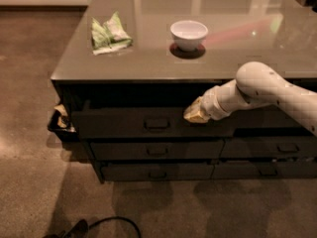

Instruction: Open top drawer

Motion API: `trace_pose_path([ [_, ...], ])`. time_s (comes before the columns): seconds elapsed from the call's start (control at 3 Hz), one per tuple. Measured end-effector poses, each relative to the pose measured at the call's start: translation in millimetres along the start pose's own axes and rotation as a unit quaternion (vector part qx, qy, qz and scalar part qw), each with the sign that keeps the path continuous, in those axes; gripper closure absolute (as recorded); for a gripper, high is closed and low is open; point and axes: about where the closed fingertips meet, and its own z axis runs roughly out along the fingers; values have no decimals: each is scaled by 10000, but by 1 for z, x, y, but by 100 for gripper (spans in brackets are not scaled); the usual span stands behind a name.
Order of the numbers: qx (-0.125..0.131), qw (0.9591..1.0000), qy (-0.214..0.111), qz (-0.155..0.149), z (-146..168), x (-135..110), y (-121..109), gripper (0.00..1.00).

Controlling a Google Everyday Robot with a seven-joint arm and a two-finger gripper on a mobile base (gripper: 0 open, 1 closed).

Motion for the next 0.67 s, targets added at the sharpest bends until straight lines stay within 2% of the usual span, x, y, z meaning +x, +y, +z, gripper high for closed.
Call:
trace_pose_path([
  [0.67, -167, 9999, 11, 13, -9, 29, 49, 11],
])
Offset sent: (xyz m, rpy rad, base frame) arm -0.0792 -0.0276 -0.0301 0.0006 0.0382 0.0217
